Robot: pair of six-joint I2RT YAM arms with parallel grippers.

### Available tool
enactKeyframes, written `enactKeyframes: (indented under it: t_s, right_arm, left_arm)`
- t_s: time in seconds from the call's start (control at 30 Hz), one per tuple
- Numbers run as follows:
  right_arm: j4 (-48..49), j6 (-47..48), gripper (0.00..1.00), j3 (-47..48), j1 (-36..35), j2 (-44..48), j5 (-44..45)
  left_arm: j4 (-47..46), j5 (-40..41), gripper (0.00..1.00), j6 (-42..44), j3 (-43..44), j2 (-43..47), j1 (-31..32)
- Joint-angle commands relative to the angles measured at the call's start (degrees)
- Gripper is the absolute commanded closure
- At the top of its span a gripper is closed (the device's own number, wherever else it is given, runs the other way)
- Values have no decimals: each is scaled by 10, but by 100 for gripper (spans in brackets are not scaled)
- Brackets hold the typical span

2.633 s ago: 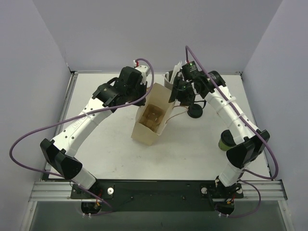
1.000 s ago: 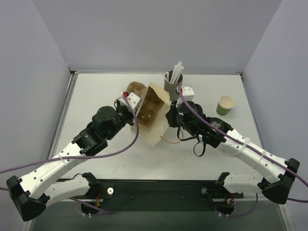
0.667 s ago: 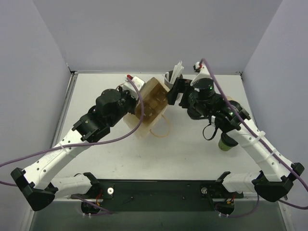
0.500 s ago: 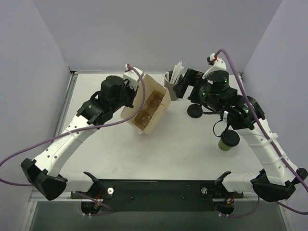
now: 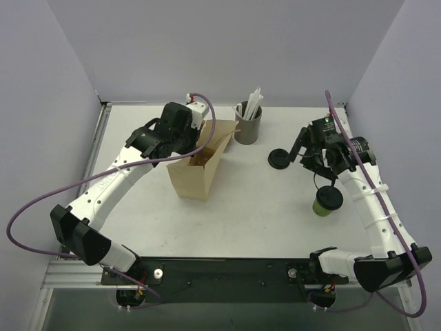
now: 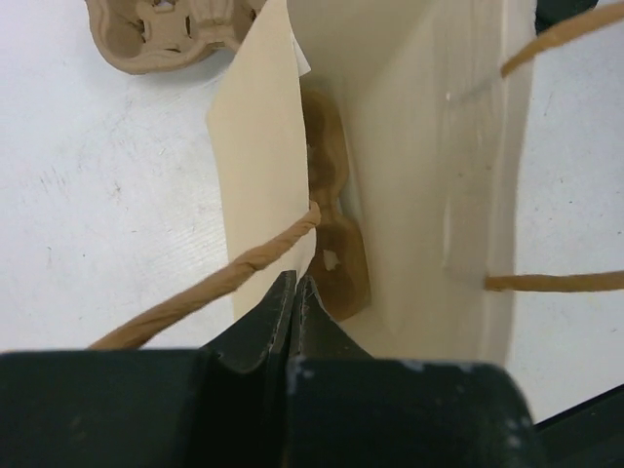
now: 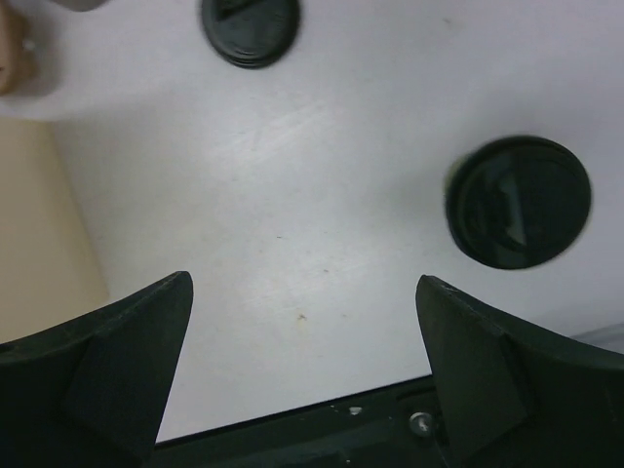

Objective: Pack the takeout coffee

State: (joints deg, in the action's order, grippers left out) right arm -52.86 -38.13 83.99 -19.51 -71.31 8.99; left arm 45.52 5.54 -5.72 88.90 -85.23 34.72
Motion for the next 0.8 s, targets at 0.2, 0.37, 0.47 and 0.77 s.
enactKeyframes:
  t_s: [0.2,0.37,0.47,0.77]
  right_arm:
    - [-100,-37,7,-145,163,103,14]
    - [-102,-30,7,-174,194,107,16]
    - [-99,-32,7,-185,221,93,15]
    - [-75,-36,8,-177,250,93,-43]
  left_arm:
    - [50,-49,100,-44,71,24,-4]
    - [49,-69,100,-37,73,32,-3]
    - [44,-79,100,-19,74,41,-3]
    - [-24,28,100,174,54,81,51]
